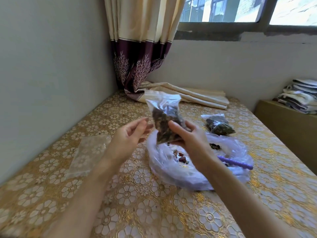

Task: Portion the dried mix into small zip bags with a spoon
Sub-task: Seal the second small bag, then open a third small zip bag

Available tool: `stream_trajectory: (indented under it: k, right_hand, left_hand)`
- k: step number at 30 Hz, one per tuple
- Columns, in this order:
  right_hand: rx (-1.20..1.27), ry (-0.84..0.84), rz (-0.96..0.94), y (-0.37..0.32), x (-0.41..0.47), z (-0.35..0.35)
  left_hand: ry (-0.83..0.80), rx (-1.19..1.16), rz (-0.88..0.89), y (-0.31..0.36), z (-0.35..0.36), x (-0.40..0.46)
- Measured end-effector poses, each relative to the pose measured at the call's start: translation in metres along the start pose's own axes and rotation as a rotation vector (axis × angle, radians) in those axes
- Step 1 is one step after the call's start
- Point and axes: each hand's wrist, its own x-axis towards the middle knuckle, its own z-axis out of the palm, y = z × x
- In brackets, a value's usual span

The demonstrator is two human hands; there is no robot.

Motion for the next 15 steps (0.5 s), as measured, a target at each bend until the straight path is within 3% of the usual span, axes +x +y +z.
stream_trajectory:
  k: [3,5,8,15]
  right_hand:
    - [-0.140,0.181,0.010,-0.004,0.026,-0.027]
    - [-0.309,0.290,0.024,-0.004,0.047,-0.047]
    - [-0.705,0.409,0.000,-0.001,0.081,-0.072]
    - [-1.069,0.424,0.107,0.015,0.127,-0.097]
  left_hand:
    - [0.089,0.886,-0.100,-0.037,-0.027,0.009]
    - [0.086,1.189,-0.255,-0.064,-0.042,0.012]
    - [0.069,1.181,-0.382,-0.085,-0.046,0.015]
    - [0.199,0.997,-0.113,-0.083,-0.037,0.016]
